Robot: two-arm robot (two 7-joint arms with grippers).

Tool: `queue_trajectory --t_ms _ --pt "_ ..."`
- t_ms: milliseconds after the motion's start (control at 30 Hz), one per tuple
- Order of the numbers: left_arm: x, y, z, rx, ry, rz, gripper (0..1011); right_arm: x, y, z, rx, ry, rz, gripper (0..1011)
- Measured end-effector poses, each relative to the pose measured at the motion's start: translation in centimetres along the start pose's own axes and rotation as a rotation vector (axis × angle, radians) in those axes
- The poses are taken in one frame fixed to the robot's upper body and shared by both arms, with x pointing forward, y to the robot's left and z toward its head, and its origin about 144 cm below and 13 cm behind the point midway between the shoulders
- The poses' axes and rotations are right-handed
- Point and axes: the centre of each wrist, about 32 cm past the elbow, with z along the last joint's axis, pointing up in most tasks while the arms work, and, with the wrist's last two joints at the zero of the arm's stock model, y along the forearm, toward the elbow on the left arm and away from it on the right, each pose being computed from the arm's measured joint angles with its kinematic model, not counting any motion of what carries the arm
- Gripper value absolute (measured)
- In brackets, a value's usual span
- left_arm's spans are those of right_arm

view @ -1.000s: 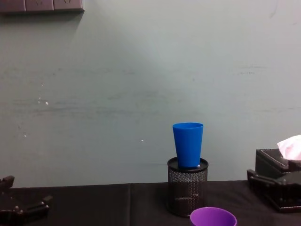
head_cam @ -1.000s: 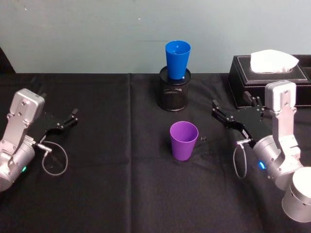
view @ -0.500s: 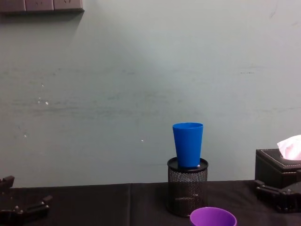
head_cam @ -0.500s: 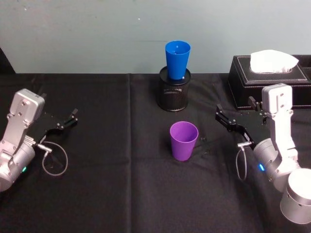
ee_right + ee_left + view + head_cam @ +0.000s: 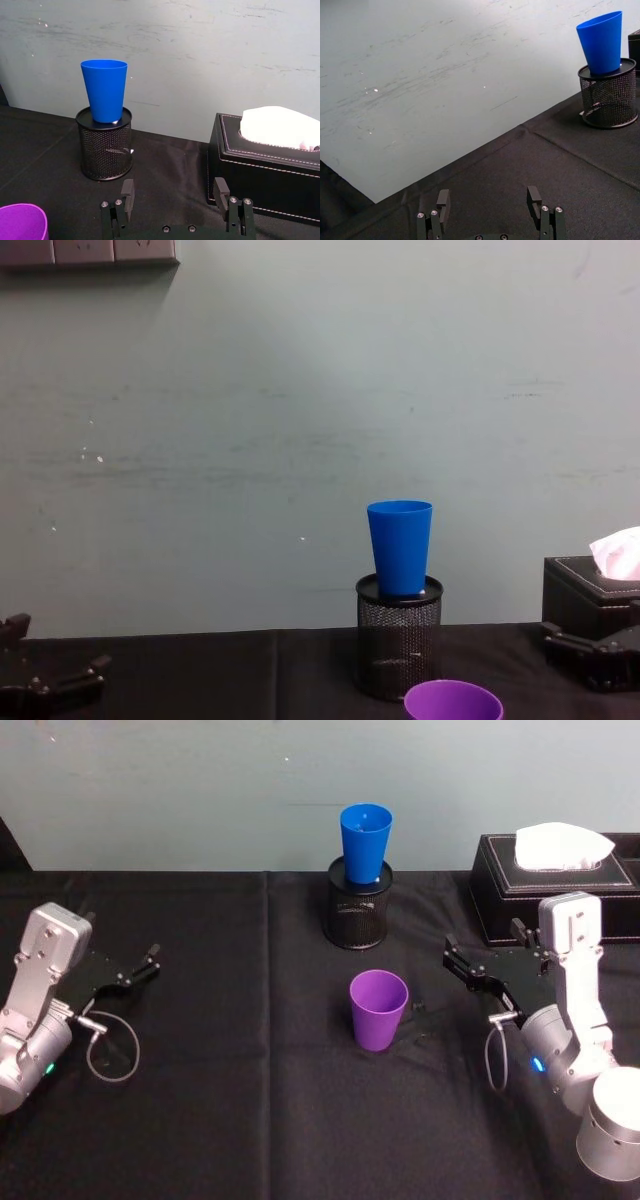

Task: Pick up one cup with a gripper and tap it against the other cup.

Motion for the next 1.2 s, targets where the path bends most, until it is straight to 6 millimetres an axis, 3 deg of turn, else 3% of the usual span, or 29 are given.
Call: queue_trajectory --t_ms 1200 --pt "0.00 0.00 0.00 0.000 0.000 0.000 1005 0.00 0.00 0.03 0.002 0.000 0.001 1003"
